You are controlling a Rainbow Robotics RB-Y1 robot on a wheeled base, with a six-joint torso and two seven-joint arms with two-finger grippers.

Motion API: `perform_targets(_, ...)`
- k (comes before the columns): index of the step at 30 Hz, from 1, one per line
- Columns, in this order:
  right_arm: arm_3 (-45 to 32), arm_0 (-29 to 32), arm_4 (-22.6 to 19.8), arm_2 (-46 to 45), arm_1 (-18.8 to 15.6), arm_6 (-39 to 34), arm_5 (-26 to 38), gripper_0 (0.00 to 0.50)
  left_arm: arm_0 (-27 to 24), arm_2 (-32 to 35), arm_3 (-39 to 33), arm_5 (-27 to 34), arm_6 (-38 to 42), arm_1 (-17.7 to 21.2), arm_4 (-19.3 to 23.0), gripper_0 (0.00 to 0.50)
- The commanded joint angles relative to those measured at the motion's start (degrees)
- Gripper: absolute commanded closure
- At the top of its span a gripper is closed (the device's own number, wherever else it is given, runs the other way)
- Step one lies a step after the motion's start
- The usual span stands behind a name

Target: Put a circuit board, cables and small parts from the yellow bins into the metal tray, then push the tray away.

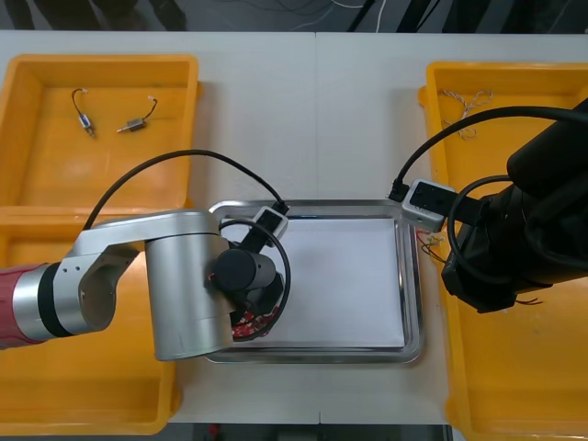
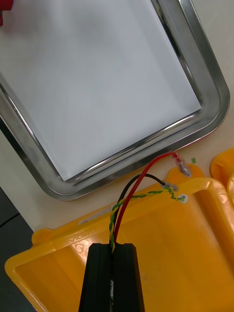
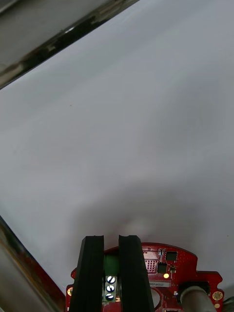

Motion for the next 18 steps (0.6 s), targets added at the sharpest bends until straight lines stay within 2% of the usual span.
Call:
perform_targets(1,-1.6,-1.6,0.5,0.3,-1.8,-2.5,0.2,0.500,-2.3,-1.6,0.1,-1.6,-0.3,-1.5,-0.9,0.500)
perform_targets(5,-1.5,-1.6,0.5,0.3,-1.8,-2.5,0.2,0.500,-2.3,-3.1,0.7,-2.1,0.5,-1.3,-2.2,0.500)
perform_targets(18,-1.5,-1.6,0.5,0.3,-1.8,-2.6,0.2,0.500,-2.2,-3.6,1.3,-3.0,2.0,-1.1,-2.1,0.500)
